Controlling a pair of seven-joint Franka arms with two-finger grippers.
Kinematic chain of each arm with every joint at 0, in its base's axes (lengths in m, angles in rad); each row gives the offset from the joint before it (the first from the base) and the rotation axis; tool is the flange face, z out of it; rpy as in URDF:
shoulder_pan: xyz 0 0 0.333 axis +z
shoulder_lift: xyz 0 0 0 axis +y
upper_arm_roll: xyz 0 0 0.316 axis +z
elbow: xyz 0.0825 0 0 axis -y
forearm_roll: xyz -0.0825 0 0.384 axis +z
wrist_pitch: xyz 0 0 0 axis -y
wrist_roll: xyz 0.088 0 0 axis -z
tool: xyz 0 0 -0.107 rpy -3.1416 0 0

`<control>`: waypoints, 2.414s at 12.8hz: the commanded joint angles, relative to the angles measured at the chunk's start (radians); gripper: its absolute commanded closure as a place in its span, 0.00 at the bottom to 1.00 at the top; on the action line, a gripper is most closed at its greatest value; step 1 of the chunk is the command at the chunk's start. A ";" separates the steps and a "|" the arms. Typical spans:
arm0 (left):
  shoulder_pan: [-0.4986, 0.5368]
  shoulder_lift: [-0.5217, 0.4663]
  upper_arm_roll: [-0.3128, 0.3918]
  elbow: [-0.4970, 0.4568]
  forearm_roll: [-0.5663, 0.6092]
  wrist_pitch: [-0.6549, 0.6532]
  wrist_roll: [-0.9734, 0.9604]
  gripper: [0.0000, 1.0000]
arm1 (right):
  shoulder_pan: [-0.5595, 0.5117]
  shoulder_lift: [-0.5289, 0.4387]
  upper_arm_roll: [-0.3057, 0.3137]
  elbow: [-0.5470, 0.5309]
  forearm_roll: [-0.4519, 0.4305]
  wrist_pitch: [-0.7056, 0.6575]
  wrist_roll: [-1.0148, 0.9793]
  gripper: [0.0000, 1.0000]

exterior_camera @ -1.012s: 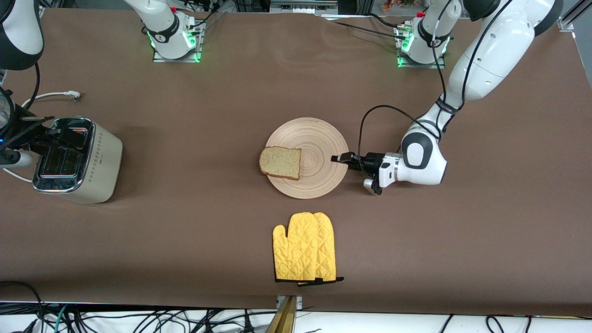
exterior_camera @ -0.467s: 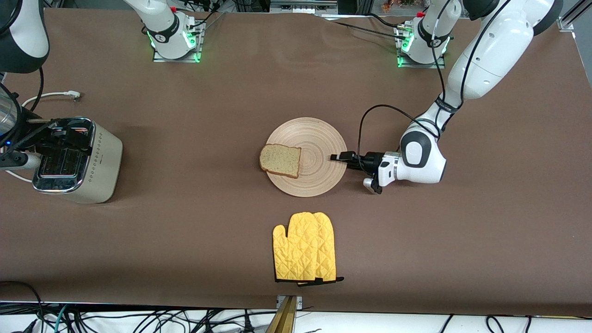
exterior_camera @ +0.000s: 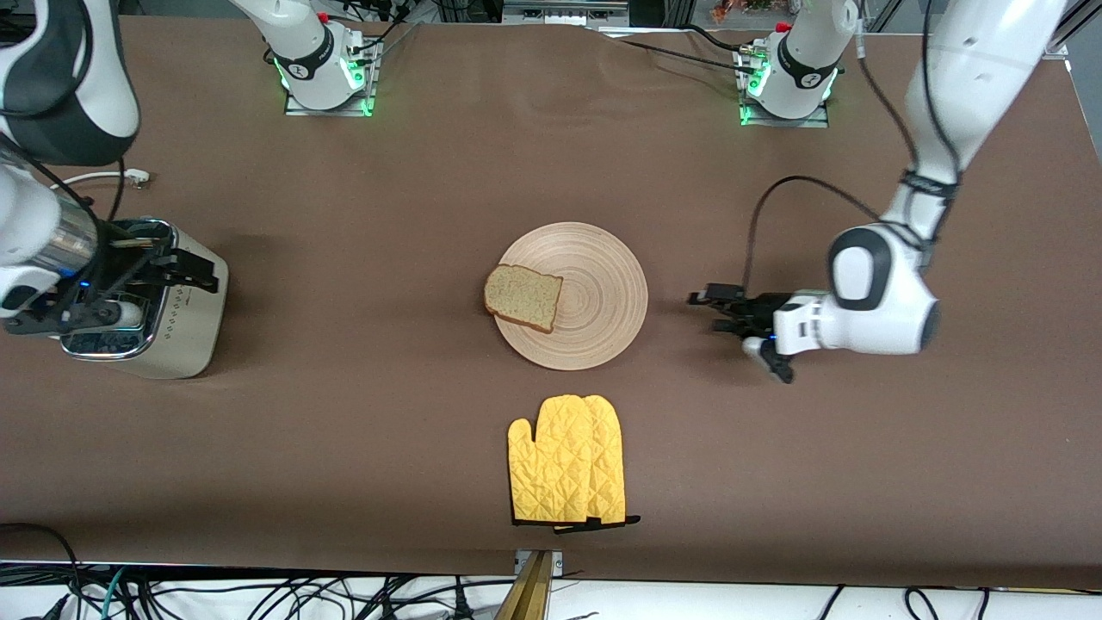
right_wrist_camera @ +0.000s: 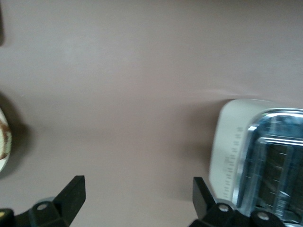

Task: Move plate and put bread in toaster
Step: 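Release the plate with the left gripper while the right gripper reaches the bread, then close the right gripper on the bread slice edge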

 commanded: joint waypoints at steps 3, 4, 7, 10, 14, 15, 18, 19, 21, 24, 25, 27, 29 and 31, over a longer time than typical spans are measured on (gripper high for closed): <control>0.033 -0.185 -0.012 0.177 0.454 -0.309 -0.222 0.00 | 0.039 0.062 0.003 -0.020 0.197 -0.020 0.011 0.00; 0.027 -0.225 -0.018 0.199 0.520 -0.353 -0.269 0.00 | 0.039 0.083 0.003 -0.028 0.260 -0.002 0.009 0.00; -0.022 -0.401 -0.019 0.216 0.608 -0.463 -0.532 0.00 | 0.082 0.119 0.005 -0.110 0.385 0.135 0.011 0.00; -0.170 -0.501 0.119 0.201 0.636 -0.451 -0.692 0.00 | 0.153 0.142 0.008 -0.229 0.544 0.300 -0.008 0.00; -0.144 -0.559 0.123 0.141 0.647 -0.406 -0.691 0.00 | 0.176 0.220 0.078 -0.261 0.721 0.409 -0.098 0.00; -0.138 -0.555 0.123 0.145 0.638 -0.411 -0.688 0.00 | 0.176 0.237 0.110 -0.272 0.736 0.454 -0.100 0.00; -0.125 -0.517 0.123 0.187 0.639 -0.404 -0.688 0.00 | 0.176 0.306 0.207 -0.292 0.741 0.581 -0.100 0.00; -0.116 -0.512 0.123 0.188 0.635 -0.397 -0.688 0.00 | 0.176 0.326 0.230 -0.293 0.741 0.610 -0.100 0.00; -0.115 -0.500 0.123 0.190 0.638 -0.397 -0.694 0.00 | 0.176 0.349 0.252 -0.295 0.741 0.643 -0.100 0.00; -0.115 -0.501 0.123 0.190 0.647 -0.397 -0.700 0.00 | 0.176 0.376 0.264 -0.295 0.749 0.658 -0.101 0.00; -0.113 -0.504 0.123 0.191 0.645 -0.403 -0.702 0.00 | 0.176 0.381 0.267 -0.295 0.764 0.658 -0.103 0.00; -0.122 -0.507 0.106 0.190 0.648 -0.412 -0.703 0.00 | 0.176 0.384 0.284 -0.298 0.817 0.660 -0.139 0.00; -0.125 -0.509 0.106 0.190 0.648 -0.414 -0.700 0.00 | 0.176 0.392 0.287 -0.307 0.844 0.660 -0.164 0.00; -0.124 -0.509 0.107 0.190 0.648 -0.414 -0.702 0.00 | 0.176 0.392 0.287 -0.315 0.844 0.660 -0.164 0.01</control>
